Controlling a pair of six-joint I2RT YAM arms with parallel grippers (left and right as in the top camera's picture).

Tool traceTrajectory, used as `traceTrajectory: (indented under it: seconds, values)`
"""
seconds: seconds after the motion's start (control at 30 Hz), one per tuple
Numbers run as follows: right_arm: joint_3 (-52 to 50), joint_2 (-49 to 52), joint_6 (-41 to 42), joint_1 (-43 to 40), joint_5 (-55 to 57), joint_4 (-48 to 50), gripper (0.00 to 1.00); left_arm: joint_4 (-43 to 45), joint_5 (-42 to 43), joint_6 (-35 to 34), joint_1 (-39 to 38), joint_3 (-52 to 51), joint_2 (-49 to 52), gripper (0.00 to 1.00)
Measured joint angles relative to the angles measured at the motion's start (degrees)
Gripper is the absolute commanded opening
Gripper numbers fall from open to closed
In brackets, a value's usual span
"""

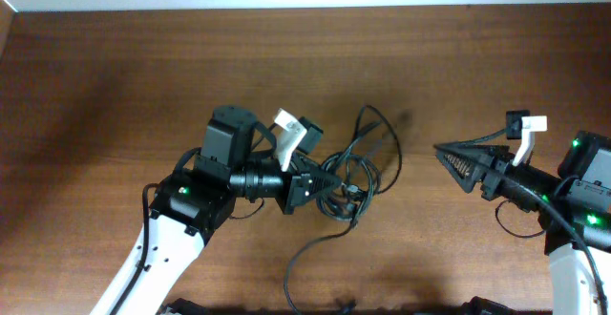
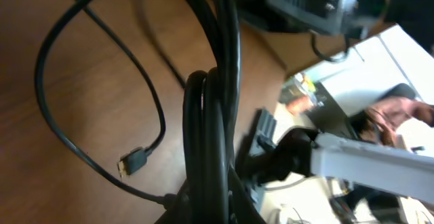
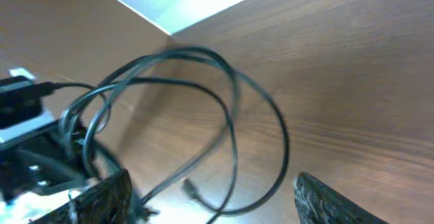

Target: Untangle cables

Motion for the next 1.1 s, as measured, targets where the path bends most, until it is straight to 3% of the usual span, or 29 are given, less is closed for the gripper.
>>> traceTrajectory:
  seconds: [0.2,0.53,0.7,0.87,0.97,1.1]
  values:
    - [0.00,0.04,8.92,0.00,-6.21,-0.50,0.76,12.59,-2.14,-6.23,0.00,0.00,0.00,0.00]
    - [0.00,0.15,11.98,6.56,-9.57,2.25,0.74,14.95,-2.32,-8.92,-3.72,0.00,0.00,0.00]
    - [0.00,0.15,12.92,8.33,-8.41,2.62,0.52,16.35,-2.32,-8.92,-7.06,0.00,0.00,0.00]
    - [0.00,0.15,13.33,8.33,-7.65,3.06,0.42,17.20,-2.34,-8.94,-8.41,0.00,0.00,0.00]
    - [0.00,0.15,13.46,8.33,-7.50,3.13,0.28,18.32,-3.13,-10.08,-9.40,0.00,0.00,0.00]
    - [0.00,0.15,13.33,8.33,-7.48,3.10,0.27,19.56,-5.05,-11.04,-11.34,0.00,0.00,0.00]
